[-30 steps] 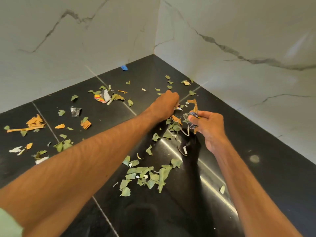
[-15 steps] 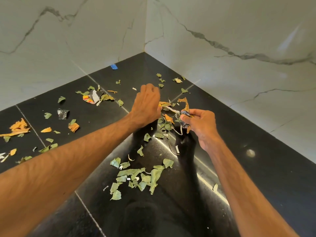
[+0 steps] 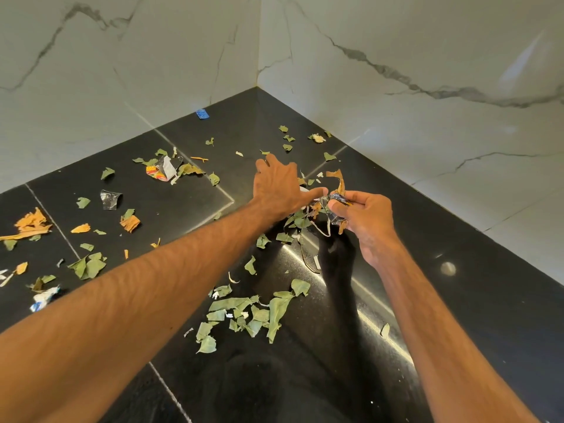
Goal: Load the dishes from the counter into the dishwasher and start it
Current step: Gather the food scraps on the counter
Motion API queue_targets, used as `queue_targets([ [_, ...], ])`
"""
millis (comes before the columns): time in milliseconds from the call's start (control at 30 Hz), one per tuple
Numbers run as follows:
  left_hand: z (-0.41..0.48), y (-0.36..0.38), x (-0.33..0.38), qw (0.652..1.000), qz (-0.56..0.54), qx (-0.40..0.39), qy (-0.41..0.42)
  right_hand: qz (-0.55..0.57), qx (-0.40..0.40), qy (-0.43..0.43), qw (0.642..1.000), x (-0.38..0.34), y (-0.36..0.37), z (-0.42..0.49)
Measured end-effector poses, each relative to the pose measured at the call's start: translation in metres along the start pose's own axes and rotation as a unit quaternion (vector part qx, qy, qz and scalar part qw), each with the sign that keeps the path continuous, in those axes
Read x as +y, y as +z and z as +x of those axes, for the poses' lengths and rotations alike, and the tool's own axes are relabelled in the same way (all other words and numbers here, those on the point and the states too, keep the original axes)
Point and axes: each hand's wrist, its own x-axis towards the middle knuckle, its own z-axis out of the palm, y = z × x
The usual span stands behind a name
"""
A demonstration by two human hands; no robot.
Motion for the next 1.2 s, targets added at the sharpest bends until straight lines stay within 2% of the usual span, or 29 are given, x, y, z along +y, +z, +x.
queue_targets([
  [167,-0.005,0.0,0.013,0.999,-0.013,0.051,-0.015,0.005,0.009,0.017,1.0,0.006,-0.004,0.0],
  [533,-0.028,-0.009,0.026,0.994,-0.002,0.081,0.071,0.0,0.003,0.025,1.0,0.014,-0.001,-0.007],
  [700,-0.032,-0.007,0.018,0.992,-0.063,0.074,0.081,0.01,-0.01,0.022,1.0,0.014,0.003,-0.016],
  [833,-0.032,-0.005,-0.01,0.978,-0.192,0.074,0.023,0.018,-0.023,0.019,0.999,0.012,0.004,-0.024],
  [933,-0.048,-0.011,-0.038,0.963,-0.253,0.086,0.022,0.02,-0.027,0.012,0.999,0.009,0.006,-0.029],
  [1033,-0.065,-0.02,-0.077,0.958,-0.261,0.116,0.016,0.009,-0.044,-0.009,0.999,0.007,0.02,-0.037],
  [1200,-0.076,-0.051,-0.143,0.958,-0.257,0.115,-0.059,-0.011,-0.096,-0.045,0.994,-0.009,0.075,-0.05],
])
